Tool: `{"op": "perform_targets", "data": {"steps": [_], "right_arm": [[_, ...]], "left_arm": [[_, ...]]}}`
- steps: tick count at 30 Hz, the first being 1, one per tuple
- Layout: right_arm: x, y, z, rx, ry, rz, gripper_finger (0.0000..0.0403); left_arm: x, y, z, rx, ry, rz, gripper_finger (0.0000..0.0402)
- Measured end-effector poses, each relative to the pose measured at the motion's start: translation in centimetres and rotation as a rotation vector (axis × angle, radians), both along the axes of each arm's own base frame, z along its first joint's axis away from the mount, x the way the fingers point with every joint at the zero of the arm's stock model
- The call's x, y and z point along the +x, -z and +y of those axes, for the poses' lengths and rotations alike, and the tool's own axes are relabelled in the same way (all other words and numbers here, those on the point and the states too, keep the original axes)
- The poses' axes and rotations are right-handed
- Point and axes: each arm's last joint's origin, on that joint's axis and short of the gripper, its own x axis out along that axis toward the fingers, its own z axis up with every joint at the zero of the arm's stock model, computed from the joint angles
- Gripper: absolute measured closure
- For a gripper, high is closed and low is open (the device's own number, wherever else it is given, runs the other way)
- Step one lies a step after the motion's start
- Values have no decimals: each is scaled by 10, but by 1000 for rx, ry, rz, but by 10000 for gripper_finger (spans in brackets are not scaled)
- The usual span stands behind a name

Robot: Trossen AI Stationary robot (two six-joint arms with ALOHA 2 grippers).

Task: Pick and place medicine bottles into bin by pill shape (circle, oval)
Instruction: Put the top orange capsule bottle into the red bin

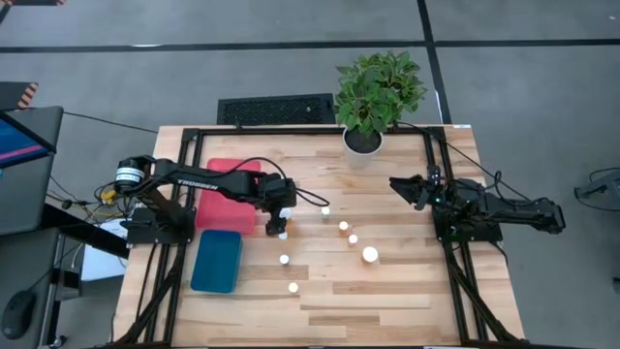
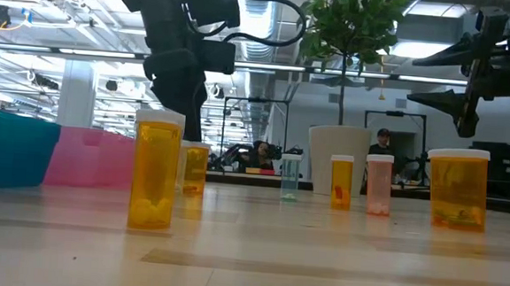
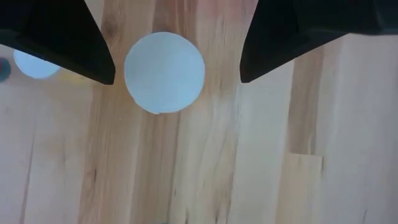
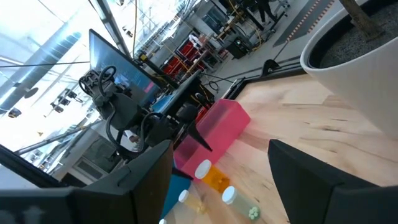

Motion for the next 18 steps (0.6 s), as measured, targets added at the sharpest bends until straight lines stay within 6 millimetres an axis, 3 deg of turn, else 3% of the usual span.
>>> {"op": "perform_targets", "data": {"steps": [18], "right_arm": [[0, 3, 0, 3, 0, 31, 127]], "left_arm": [[2, -1, -1, -7, 81, -21, 66]]}}
